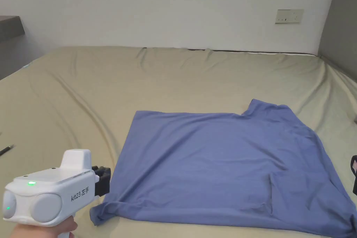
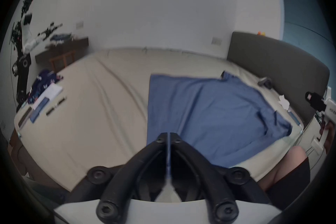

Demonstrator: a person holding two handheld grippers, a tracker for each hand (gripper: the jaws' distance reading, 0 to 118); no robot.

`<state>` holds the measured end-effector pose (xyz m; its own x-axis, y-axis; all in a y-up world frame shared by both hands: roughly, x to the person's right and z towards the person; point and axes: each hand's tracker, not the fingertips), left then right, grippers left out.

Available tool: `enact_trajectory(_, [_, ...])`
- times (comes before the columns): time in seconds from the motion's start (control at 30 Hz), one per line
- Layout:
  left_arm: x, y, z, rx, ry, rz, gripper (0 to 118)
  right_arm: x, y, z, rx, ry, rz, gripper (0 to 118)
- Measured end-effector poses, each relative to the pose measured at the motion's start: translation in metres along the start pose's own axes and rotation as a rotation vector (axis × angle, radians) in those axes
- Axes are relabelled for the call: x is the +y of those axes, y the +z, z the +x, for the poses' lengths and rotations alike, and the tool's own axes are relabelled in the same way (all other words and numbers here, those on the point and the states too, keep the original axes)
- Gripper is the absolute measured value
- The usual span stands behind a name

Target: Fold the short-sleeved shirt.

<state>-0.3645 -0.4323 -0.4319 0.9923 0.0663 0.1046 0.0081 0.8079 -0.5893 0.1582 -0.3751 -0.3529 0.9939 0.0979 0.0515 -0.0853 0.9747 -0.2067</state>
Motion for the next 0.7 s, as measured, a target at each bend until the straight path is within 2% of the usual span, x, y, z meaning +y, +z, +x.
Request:
enact_trajectory(0.07, [-0.012, -0.020, -0.009, -0.034, -0.022, -0.118, 81, -0.001, -0.002, -0.001, 0.010, 0.006, -0.009, 0])
enact_trajectory(0.1, [-0.018, -0.026, -0.012, -0.030, -0.018, -0.123, 105, -0.002, -0.002, -0.001, 0.013, 0.006, -0.011, 0])
enact_trajectory(0.13, [-0.020, -0.030, -0.013, -0.016, -0.026, -0.161, 111, -0.001, -0.003, -0.001, 0.020, 0.004, -0.014, 0])
enact_trajectory(0.27, [-0.023, -0.036, -0.018, -0.056, 0.019, -0.175, 106, -0.002, -0.004, -0.002, 0.032, 0.006, -0.016, 0])
enact_trajectory(0.3, [-0.023, -0.038, -0.018, -0.066, 0.031, -0.184, 104, -0.002, -0.005, -0.002, 0.033, 0.008, -0.018, 0])
enact_trajectory(0.33, [-0.026, -0.040, -0.018, -0.088, 0.038, -0.210, 95, -0.003, -0.005, -0.001, 0.034, 0.006, -0.019, 0])
enact_trajectory(0.4, [-0.030, -0.046, -0.018, -0.094, 0.039, -0.238, 70, -0.003, -0.008, 0.000, 0.041, 0.001, -0.029, 0])
enact_trajectory(0.43, [-0.033, -0.049, -0.017, -0.086, 0.030, -0.257, 48, -0.004, -0.009, 0.001, 0.039, -0.003, -0.033, 0])
enact_trajectory(0.5, [-0.036, -0.053, -0.015, -0.033, -0.010, -0.253, 23, -0.006, -0.010, 0.003, 0.041, -0.010, -0.041, 0])
enact_trajectory(0.53, [-0.038, -0.054, -0.015, -0.044, -0.010, -0.253, 5, -0.006, -0.011, 0.004, 0.041, -0.015, -0.044, 0])
enact_trajectory(0.7, [-0.027, -0.045, -0.006, -0.041, 0.006, -0.198, 3, -0.008, -0.012, 0.009, 0.037, -0.015, -0.054, 0])
